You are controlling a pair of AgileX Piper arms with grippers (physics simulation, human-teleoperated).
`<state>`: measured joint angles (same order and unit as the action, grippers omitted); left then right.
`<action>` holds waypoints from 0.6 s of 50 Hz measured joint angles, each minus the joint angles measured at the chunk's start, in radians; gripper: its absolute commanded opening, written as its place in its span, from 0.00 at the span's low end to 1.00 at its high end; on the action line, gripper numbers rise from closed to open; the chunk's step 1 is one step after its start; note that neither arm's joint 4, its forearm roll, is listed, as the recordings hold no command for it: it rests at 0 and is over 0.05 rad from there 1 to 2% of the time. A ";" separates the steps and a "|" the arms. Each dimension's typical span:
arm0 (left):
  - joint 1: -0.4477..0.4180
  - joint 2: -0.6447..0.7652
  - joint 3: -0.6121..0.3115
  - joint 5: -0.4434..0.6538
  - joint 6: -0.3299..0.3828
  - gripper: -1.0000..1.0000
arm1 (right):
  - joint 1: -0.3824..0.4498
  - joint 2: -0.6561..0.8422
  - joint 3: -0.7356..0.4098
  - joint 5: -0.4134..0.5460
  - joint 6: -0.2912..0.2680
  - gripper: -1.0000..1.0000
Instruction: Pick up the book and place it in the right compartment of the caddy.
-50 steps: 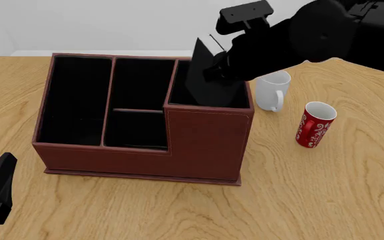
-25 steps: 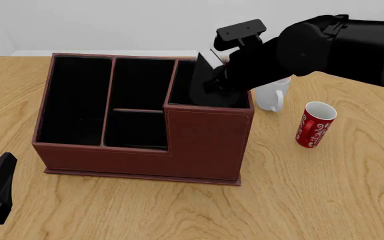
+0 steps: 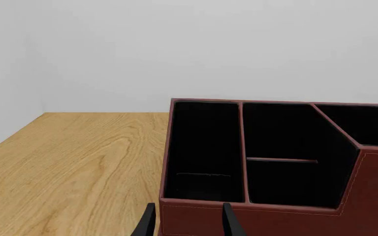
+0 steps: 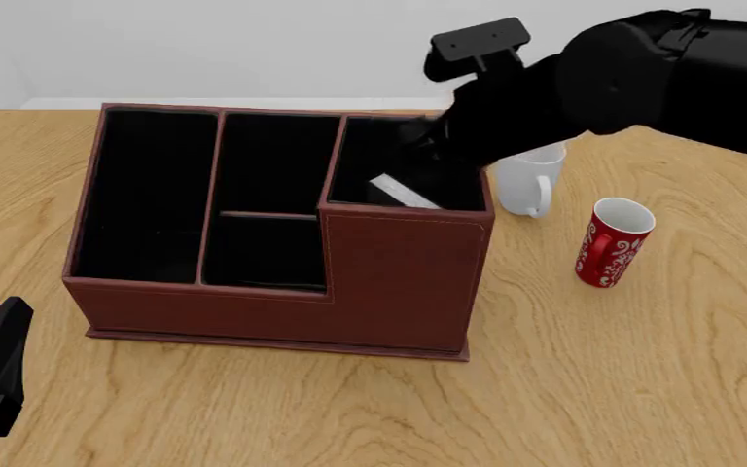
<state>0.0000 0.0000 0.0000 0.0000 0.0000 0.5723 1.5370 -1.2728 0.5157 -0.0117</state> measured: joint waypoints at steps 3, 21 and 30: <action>0.000 0.000 0.000 0.000 0.000 1.00 | -0.004 -0.022 0.007 0.003 -0.009 1.00; 0.000 0.000 0.000 0.000 0.000 1.00 | -0.028 -0.222 0.172 -0.075 -0.116 1.00; 0.000 0.000 0.000 0.000 0.000 1.00 | -0.030 -0.368 0.325 -0.181 -0.198 1.00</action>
<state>0.0000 0.0000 0.0000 0.0000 0.0000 0.5426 1.1687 -0.9476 0.3343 -0.2100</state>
